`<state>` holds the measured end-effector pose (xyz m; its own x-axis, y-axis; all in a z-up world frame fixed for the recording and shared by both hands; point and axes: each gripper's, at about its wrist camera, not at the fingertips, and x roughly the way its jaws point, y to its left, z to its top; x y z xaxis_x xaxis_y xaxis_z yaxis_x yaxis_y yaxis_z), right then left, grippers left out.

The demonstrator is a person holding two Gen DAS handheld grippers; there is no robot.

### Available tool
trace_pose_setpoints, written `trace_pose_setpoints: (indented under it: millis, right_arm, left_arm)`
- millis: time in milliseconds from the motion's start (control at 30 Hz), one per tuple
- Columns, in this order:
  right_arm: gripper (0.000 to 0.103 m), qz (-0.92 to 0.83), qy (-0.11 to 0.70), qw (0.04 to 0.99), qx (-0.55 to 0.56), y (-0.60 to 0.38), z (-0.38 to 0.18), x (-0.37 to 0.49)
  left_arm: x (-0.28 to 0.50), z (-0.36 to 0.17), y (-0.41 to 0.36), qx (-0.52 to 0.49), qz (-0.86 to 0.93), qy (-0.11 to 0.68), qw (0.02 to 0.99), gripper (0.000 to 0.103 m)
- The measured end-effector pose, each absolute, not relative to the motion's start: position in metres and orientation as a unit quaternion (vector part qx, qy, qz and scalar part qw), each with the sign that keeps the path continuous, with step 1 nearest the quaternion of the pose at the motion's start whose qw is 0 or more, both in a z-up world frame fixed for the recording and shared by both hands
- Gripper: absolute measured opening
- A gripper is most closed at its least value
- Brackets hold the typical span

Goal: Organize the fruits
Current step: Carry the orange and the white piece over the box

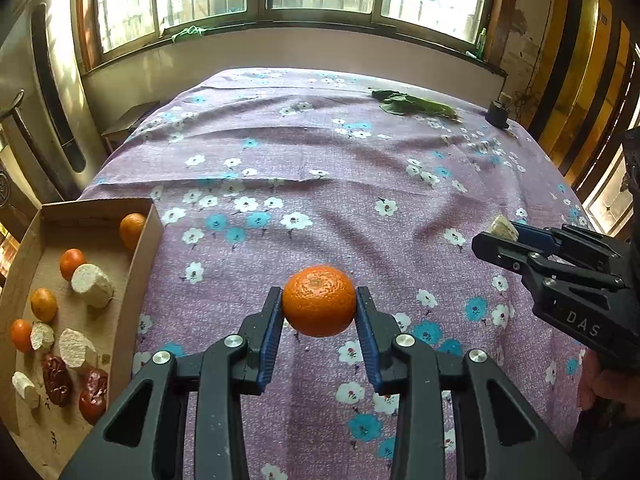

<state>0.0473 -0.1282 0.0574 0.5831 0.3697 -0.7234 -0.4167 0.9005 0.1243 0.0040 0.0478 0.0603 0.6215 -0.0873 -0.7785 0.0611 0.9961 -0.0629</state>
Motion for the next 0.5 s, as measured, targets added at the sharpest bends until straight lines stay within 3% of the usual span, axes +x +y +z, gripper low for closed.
trace_pose_setpoints:
  millis: [500]
  right_arm:
    - [0.034, 0.290, 0.393, 0.870, -0.061, -0.028, 0.070, 0.011]
  left_arm:
    - [-0.045, 0.079, 0.123, -0.026, 0.017, 0.401, 0.915, 0.034]
